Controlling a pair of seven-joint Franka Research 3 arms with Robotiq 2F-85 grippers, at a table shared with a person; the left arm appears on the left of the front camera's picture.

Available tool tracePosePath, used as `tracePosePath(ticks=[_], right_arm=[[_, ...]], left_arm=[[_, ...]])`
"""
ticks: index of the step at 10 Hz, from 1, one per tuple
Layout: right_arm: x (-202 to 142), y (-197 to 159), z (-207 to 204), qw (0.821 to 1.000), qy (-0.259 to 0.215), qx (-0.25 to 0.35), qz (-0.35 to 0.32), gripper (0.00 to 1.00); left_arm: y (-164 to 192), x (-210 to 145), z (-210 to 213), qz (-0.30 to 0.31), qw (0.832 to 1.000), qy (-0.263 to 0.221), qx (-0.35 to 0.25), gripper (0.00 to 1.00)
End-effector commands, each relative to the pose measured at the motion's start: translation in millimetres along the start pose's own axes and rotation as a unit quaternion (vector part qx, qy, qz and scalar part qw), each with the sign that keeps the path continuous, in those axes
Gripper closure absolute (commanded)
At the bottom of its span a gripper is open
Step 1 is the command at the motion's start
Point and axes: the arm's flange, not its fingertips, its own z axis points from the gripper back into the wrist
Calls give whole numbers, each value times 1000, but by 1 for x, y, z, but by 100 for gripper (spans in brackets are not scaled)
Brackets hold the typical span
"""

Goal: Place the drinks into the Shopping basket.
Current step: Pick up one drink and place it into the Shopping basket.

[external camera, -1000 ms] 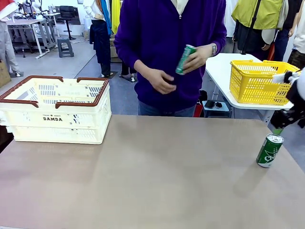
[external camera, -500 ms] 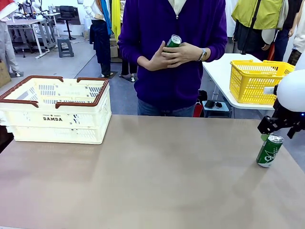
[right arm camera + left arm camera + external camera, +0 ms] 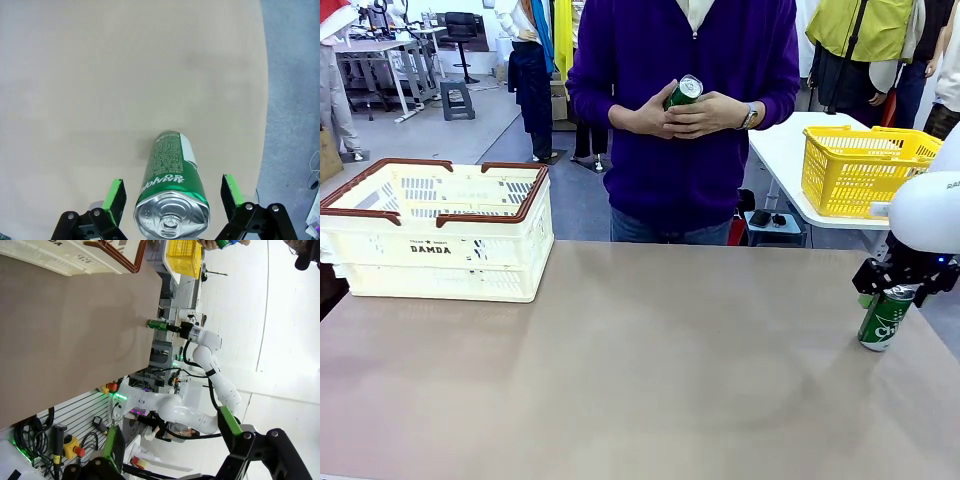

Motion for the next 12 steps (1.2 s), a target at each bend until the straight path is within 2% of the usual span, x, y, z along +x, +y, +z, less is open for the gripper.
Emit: tracePosePath(ticks=[1, 2, 3, 8, 9, 10, 11, 12], right_arm=[[5, 3, 2, 1000, -13, 4, 12, 28], [5, 2, 2, 1000, -12, 2, 13, 84], [4, 1, 2, 1000, -15, 0, 15, 100], [1, 2, 11, 999, -10, 18, 27, 100], [-1, -3, 39, 999, -26, 40, 26, 100], [-2, -11, 86, 995, -38, 90, 23, 100], [-4, -7, 142, 988, -74, 131, 18, 100], [-13, 10, 190, 982, -117, 132, 74, 100]], left_arm=[[-1, -2, 0, -8, 1000, 5, -13, 0], [-1, -2, 0, -8, 1000, 5, -13, 0], [-1, -2, 0, -8, 1000, 5, -13, 0], [-1, -2, 0, -8, 1000, 5, -13, 0], [-1, -2, 0, -8, 1000, 5, -13, 0], [-1, -2, 0, -8, 1000, 5, -13, 0], [-1, -2, 0, -8, 1000, 5, -13, 0], [-1, -2, 0, -8, 1000, 5, -13, 0]])
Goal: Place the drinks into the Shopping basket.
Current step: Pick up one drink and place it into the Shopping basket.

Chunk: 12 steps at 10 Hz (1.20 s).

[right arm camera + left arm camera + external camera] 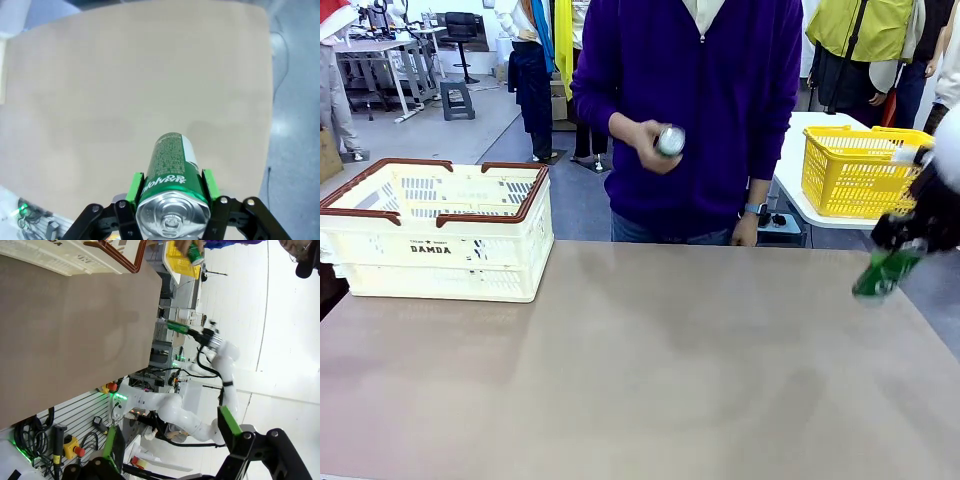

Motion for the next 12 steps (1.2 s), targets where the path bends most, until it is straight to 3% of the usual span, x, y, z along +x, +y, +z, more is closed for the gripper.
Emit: tracePosePath(ticks=[1, 3, 5, 6, 7, 8, 9, 10, 11, 12], right_arm=[[6, 64, 71, 990, -52, 53, 120, 100], [10, 165, 57, 964, -52, 87, 248, 100], [12, 252, 17, 932, -30, 119, 342, 100], [8, 265, 8, 923, -20, 135, 359, 100], [9, 238, 13, 932, -29, 136, 335, 100], [7, 176, 27, 952, -49, 109, 280, 100], [-11, 86, 48, 976, -48, 95, 192, 100], [-35, 10, 60, 988, -38, 92, 117, 100], [-61, -46, 65, 992, -39, 106, 61, 100], [-85, -85, 64, 992, -53, 117, 16, 100]], left_arm=[[-1, -2, 0, -8, 1000, 5, -13, 0], [-1, -2, 0, -8, 1000, 5, -13, 0], [-1, -2, 0, -8, 1000, 5, -13, 0], [-1, -2, 0, -8, 1000, 5, -13, 0], [-1, -2, 0, -8, 1000, 5, -13, 0], [-1, -2, 0, -8, 1000, 5, -13, 0], [0, 0, 0, 0, 1000, 0, 0, 0], [-4, -2, 68, -9, 999, -35, -2, 0], [4, 0, 122, 4, 995, -98, 34, 0], [16, 2, 155, 35, 992, -109, 51, 0]])
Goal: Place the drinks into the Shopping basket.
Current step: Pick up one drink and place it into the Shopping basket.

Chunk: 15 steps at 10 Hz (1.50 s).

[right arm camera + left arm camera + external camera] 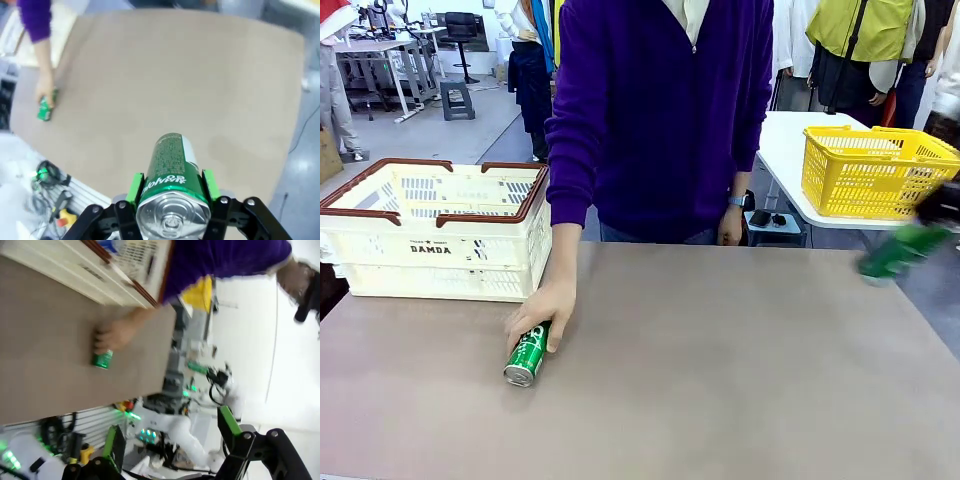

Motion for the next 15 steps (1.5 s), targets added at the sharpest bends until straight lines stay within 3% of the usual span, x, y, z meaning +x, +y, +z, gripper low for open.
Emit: tracePosePath(ticks=[1, 2, 4, 6, 7, 8, 10, 12, 13, 15], right_arm=[[-38, -59, 23, 997, -33, -1, -72, 100], [-41, -59, 17, 997, -40, 9, -63, 100], [-13, -26, 4, 999, -45, -5, -12, 100], [35, 66, -35, 994, -47, -1, 96, 100], [54, 120, -61, 986, -22, 9, 163, 100], [67, 173, -85, 975, 2, 19, 221, 100], [86, 253, -128, 952, 16, 53, 300, 100], [79, 310, -166, 938, 34, 51, 340, 100], [74, 293, -156, 939, 35, 44, 338, 100], [63, 207, -102, 958, 77, 53, 272, 100]], left_arm=[[17, 23, 43, 23, 999, 4, 45, 0], [0, 0, 0, 0, 1000, 0, 0, 0], [0, 0, 0, 0, 1000, 0, 0, 0], [0, 0, 0, 0, 1000, 0, 0, 0], [1, 5, 2, -4, 1000, 6, 10, 0], [-6, -5, -48, -23, 995, 101, 1, 0], [18, -10, -126, 33, 976, 211, 40, 0], [47, -13, -160, 41, 967, 212, 135, 0], [20, -11, -139, 20, 978, 202, 37, 0], [20, -11, -139, 20, 978, 202, 37, 0]])
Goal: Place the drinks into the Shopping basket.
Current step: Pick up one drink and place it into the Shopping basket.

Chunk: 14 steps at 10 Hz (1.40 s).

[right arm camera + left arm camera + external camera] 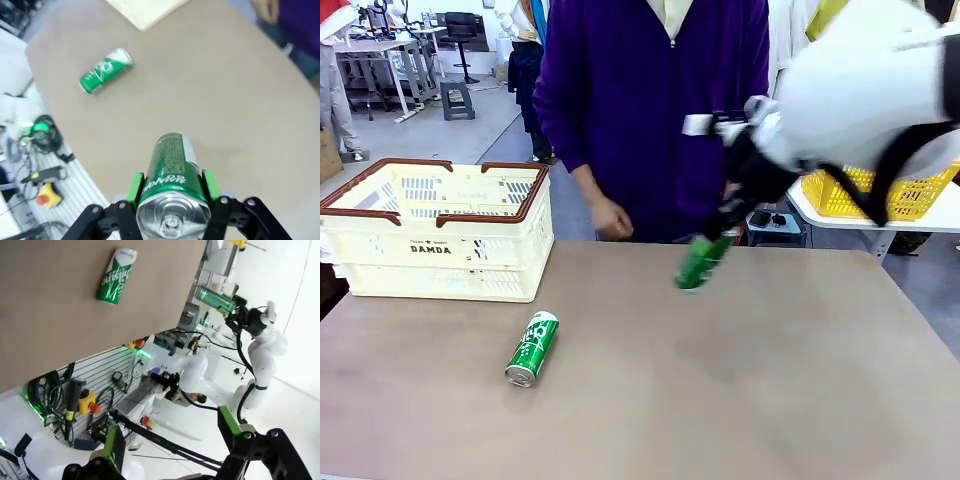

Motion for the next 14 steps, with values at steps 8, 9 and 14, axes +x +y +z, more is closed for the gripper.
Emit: tracePosePath(ticks=[8, 9, 14], right_arm=[[-32, -27, 22, 999, -25, -20, -19, 100], [-7, -11, 8, 1000, -18, -15, -1, 100], [33, 52, -16, 997, -9, -8, 78, 100]], left_arm=[[-7, -5, 9, -8, 1000, -3, -19, 0], [-7, -5, 9, -8, 1000, -3, -19, 0], [-7, -5, 9, -8, 1000, -3, -19, 0]])
